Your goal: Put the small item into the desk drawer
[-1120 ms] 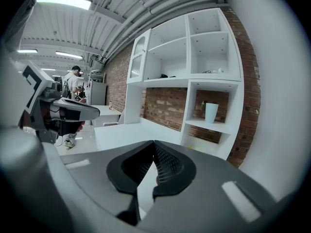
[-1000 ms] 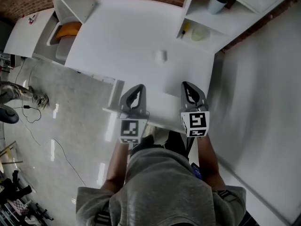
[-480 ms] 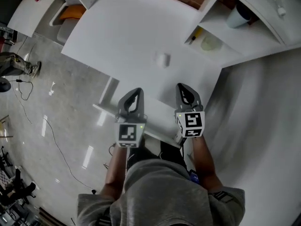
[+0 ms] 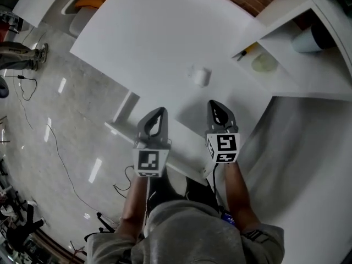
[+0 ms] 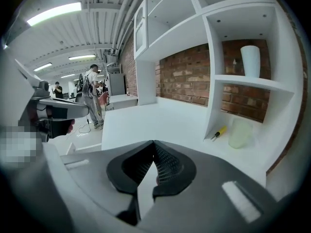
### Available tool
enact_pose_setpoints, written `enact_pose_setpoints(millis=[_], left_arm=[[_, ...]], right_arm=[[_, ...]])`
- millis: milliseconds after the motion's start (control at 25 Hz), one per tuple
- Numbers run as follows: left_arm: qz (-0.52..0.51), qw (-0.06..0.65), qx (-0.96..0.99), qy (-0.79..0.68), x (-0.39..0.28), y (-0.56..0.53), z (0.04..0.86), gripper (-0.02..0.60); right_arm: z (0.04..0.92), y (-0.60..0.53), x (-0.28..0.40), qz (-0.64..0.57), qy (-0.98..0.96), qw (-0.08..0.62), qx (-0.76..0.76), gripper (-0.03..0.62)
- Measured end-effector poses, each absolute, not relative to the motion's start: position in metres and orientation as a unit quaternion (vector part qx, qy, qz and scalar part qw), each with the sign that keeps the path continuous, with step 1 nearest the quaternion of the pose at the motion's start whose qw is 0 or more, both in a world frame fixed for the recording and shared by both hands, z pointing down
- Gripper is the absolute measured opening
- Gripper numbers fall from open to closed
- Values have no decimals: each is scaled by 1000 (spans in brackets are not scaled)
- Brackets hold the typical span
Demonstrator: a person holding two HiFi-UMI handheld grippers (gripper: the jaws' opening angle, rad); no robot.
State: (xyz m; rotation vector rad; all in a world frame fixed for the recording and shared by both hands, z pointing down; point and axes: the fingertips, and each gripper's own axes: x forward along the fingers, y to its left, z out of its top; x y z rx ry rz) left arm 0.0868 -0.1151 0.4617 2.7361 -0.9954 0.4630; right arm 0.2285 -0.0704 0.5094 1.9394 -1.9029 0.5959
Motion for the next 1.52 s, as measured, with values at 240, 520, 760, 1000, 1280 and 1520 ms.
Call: enact_pose_setpoints(millis=[240, 520, 760, 1000, 1280, 1520], left_arm=[[161, 108, 919, -344, 86, -127, 489, 12], [162, 114, 916, -348, 88, -133, 507, 12], [166, 125, 911, -357, 86, -134, 514, 12], [172, 129, 908, -360, 83, -132, 520, 12], [174, 131, 908, -359, 80, -136, 525, 12], [170, 134, 906, -363, 79, -139, 526, 12]], right_arm=[[537, -86, 230, 218, -677, 186, 678, 3], [565, -100, 235, 237, -668, 191, 680, 5], [589, -119, 236, 269, -665, 193, 670, 108], [606, -135, 239, 281, -655, 203, 671, 227], [622, -148, 247, 301, -636, 214, 678, 264], [628, -147, 250, 304, -631, 226, 677, 192]])
